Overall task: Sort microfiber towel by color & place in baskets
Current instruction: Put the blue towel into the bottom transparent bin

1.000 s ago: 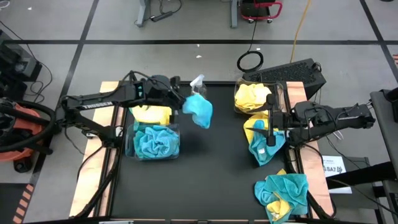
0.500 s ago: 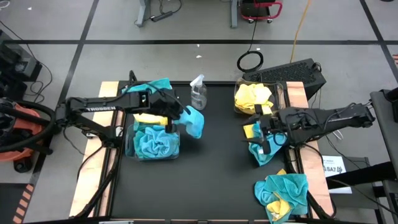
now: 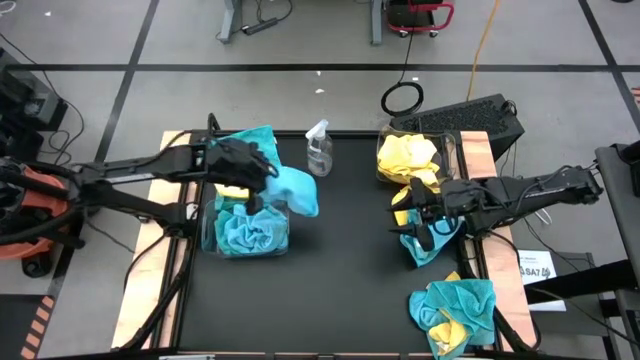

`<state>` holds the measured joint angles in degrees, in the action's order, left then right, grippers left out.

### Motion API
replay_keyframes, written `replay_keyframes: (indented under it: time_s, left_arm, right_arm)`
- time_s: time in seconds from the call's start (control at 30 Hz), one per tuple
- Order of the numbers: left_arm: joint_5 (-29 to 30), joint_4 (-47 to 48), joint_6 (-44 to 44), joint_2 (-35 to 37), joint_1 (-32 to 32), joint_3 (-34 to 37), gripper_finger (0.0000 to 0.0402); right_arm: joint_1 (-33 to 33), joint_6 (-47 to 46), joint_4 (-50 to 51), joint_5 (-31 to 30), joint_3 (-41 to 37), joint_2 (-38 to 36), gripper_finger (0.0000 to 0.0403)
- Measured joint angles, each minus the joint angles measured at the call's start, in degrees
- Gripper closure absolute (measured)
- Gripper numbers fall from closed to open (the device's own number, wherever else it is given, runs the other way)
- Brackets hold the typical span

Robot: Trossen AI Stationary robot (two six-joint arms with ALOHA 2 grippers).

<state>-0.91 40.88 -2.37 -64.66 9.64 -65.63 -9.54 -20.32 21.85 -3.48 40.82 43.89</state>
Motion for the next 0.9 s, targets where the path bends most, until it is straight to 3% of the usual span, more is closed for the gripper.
replay_keyframes:
  time_s: [0.3, 0.63, 0.9]
  left_arm:
    - [0.1, 19.6, 12.2, 5.6, -5.1, 0.1, 0.0389]
    - [2.9, 19.7, 25.5, 5.3, -13.1, 12.1, 0.0389]
    - [4.4, 18.8, 32.3, 5.3, -15.0, 22.5, 0.0388]
  right_arm:
    - [0.0, 3.5, -5.8, -2.8, 0.0, 0.6, 0.0122]
    - [0.1, -0.1, -6.9, -1.5, 0.0, 3.9, 0.0122]
    - [0.1, -0.9, -8.0, -1.2, 0.0, 5.1, 0.0122]
